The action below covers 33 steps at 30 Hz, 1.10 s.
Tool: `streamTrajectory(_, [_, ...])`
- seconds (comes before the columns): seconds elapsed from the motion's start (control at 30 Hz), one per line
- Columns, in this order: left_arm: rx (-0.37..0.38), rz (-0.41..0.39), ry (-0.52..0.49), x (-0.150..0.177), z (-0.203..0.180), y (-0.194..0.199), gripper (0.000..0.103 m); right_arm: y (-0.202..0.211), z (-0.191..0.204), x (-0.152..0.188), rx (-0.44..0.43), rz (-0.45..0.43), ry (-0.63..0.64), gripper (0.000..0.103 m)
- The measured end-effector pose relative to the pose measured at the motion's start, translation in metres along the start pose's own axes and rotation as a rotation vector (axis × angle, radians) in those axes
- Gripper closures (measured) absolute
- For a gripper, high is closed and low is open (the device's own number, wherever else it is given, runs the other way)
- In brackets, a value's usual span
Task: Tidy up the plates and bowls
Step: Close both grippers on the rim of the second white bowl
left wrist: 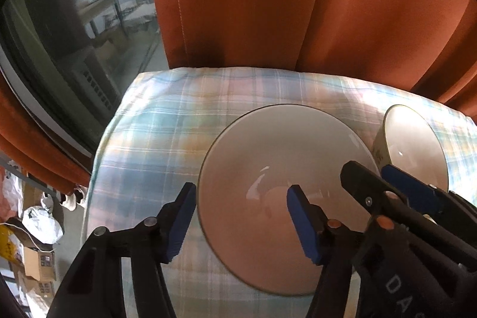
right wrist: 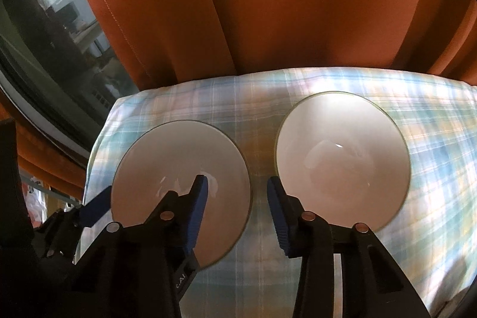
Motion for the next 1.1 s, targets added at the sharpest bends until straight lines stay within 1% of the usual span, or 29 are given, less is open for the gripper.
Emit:
streamTrajectory(0.03, [-0.011, -0.004, 0.000, -0.001, 0.001, -0.001, 0.050, -0.003, 0.000, -0.002, 0.000, 0.002, 0.000, 0.065])
streamTrajectory(0.07, [-0.021, -0.006, 0.000, -0.003, 0.002, -0.003, 0.056, -0.006, 0.001, -0.003, 0.005, 0.003, 0.003, 0.070])
streamTrajectory(0.1, [-0.030, -0.002, -0.002, -0.004, 0.003, -0.005, 0.056, -0.009, 0.002, -0.003, 0.012, 0.010, 0.012, 0.081])
streamTrajectory(0.17, [-0.027, -0.001, -0.005, -0.005, 0.003, -0.008, 0.058, -0.012, 0.001, -0.004, 0.017, 0.012, 0.017, 0.082])
streamTrajectory(0.37, [-0.060, -0.012, -0.006, -0.008, 0.007, -0.009, 0.068, -0.018, 0.001, -0.006, 0.017, 0.010, 0.018, 0.082])
streamTrajectory(0.43, [-0.063, -0.014, -0.007, -0.008, 0.008, -0.009, 0.069, -0.017, 0.001, -0.007, 0.032, -0.004, 0.025, 0.085])
streamTrajectory(0.77, [-0.052, -0.008, -0.001, 0.002, 0.008, 0.002, 0.069, -0.004, 0.003, 0.002, 0.049, 0.000, 0.058, 0.085])
streamTrajectory(1.1, [-0.046, -0.003, 0.012, 0.029, 0.000, 0.026, 0.069, 0.021, -0.001, 0.025, 0.054, 0.005, 0.075, 0.085])
Point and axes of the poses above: each gripper's, at about its wrist camera, not at the fingertips, and y roughly against the way its jaws point, z to its left, x to its underside, the point moved 9 cm from there along -y, roughly the way its jaws point, and after that the axes turned 11 degrees about x, right-handed, at the moved point
